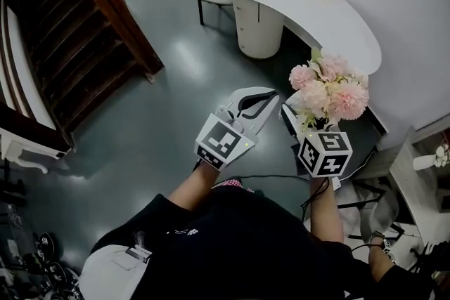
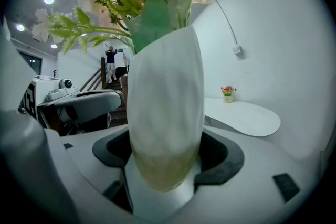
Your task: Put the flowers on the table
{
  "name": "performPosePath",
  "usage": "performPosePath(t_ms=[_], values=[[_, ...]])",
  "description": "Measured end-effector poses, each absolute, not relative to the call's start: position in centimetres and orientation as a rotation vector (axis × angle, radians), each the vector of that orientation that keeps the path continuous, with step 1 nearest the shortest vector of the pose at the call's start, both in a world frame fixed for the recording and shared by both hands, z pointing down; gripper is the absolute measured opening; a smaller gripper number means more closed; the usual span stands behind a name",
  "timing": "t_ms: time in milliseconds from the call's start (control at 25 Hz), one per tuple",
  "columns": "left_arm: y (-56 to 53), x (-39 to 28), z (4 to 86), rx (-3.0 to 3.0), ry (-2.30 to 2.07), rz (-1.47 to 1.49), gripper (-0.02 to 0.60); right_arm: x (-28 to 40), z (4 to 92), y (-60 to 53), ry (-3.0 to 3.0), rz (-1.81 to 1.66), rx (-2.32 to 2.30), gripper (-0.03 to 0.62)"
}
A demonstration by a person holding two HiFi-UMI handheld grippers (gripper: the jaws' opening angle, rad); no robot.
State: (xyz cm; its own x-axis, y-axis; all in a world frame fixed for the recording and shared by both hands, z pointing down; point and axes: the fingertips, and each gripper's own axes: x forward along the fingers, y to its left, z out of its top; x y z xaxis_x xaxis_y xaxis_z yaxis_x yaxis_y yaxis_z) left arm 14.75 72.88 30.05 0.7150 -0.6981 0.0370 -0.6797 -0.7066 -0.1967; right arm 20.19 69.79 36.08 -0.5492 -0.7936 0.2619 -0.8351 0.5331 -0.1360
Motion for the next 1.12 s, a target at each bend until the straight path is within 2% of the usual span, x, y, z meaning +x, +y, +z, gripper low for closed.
performPosePath(t_ms=[640, 1120], values=[[73.0, 18.0, 31.6, -2.763, 1.159, -0.225, 0.005, 23.7, 37.3, 70.2, -2.605, 0.404, 1.368, 0.367], [67.5, 18.6, 31.4, -2.773, 1.115, -0.207, 0.005, 23.9, 36.2, 65.1, -2.616, 0.372, 1.386, 0.367]])
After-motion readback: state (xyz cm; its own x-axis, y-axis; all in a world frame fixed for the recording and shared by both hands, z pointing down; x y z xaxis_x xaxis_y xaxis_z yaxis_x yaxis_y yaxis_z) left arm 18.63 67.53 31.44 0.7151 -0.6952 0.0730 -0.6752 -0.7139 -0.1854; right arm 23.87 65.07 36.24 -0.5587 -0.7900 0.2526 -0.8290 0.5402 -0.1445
